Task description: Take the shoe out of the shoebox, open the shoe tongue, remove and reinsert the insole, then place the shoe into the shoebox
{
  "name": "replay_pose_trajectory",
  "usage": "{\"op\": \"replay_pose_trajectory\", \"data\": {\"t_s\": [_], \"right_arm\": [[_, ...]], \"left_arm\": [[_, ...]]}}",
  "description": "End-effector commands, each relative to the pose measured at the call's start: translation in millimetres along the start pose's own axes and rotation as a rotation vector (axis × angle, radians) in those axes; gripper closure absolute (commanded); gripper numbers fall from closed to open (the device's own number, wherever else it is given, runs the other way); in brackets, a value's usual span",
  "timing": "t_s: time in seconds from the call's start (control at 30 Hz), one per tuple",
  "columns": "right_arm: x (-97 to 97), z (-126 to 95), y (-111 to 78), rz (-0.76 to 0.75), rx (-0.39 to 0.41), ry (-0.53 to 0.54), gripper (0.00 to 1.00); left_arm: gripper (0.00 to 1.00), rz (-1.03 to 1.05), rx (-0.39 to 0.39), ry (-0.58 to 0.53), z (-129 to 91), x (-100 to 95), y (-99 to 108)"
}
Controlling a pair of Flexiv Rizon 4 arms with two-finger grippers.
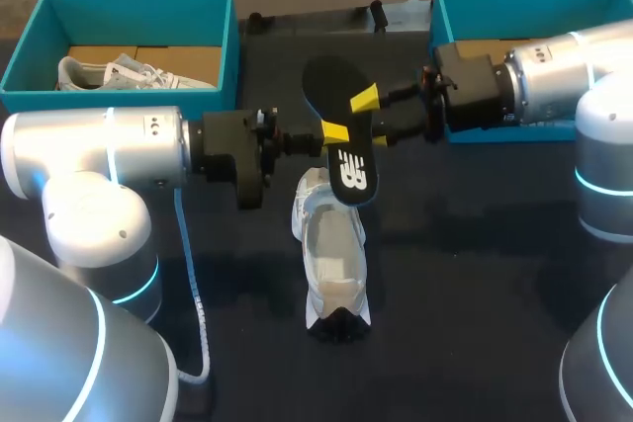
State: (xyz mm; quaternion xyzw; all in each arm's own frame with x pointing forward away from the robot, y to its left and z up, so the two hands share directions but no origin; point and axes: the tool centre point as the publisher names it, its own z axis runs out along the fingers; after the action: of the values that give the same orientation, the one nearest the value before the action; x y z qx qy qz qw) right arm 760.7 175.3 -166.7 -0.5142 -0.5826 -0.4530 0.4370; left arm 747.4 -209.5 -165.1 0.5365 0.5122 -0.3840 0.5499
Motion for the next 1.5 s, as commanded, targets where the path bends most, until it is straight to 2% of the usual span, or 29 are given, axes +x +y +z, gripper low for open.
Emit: {"op": "replay_pose_trajectory", "data": {"t_s": [0.03, 0.17, 0.3, 0.53, 1.5], "right_arm": [[1.4, 3, -1.1, 0.000, -0.007, -0.002, 0.45], [4.1, 6, -1.3, -0.007, -0.005, -0.001, 0.45], [5.7, 10, -1.6, -0.013, -0.001, -0.001, 0.51], [10.9, 11, -2.4, -0.027, -0.018, -0.013, 0.53], [7.3, 14, -3.8, -0.001, -0.047, 0.018, 0.73]], "left_arm": [[1.00, 0.001, -0.004, 0.000, 1, 0.3, -1], [1.00, 0.001, -0.004, 0.000, 1, 0.3, -1], [1.00, 0.001, -0.004, 0.000, 1, 0.3, -1], [1.00, 0.001, -0.004, 0.000, 1, 0.3, -1], [1.00, 0.001, -0.004, 0.000, 1, 0.3, -1]]}}
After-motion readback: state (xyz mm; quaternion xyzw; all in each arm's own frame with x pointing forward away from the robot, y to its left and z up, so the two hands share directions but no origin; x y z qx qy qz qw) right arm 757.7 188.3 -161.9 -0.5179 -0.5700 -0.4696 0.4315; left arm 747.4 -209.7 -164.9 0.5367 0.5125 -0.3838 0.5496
